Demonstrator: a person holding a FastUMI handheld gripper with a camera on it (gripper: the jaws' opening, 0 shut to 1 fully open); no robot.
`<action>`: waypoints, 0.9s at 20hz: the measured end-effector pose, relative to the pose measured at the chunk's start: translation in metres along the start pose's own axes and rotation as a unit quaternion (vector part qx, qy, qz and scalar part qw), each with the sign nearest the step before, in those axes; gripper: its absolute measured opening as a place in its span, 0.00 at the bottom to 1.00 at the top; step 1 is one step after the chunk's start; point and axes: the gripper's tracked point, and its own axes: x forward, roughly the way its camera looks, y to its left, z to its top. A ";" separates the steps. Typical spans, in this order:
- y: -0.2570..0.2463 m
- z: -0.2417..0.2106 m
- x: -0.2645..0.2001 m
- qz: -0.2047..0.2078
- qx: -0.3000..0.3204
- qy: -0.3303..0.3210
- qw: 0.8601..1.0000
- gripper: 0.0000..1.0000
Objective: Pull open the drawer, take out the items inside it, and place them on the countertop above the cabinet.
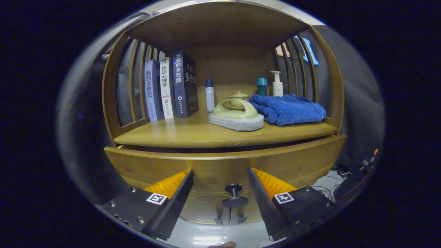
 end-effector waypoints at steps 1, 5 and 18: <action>0.000 0.001 0.002 0.001 0.001 0.001 1.000 0.97; -0.002 0.005 0.011 0.002 0.003 0.005 1.000 0.97; -0.032 0.013 -0.010 0.029 0.016 0.018 0.999 1.00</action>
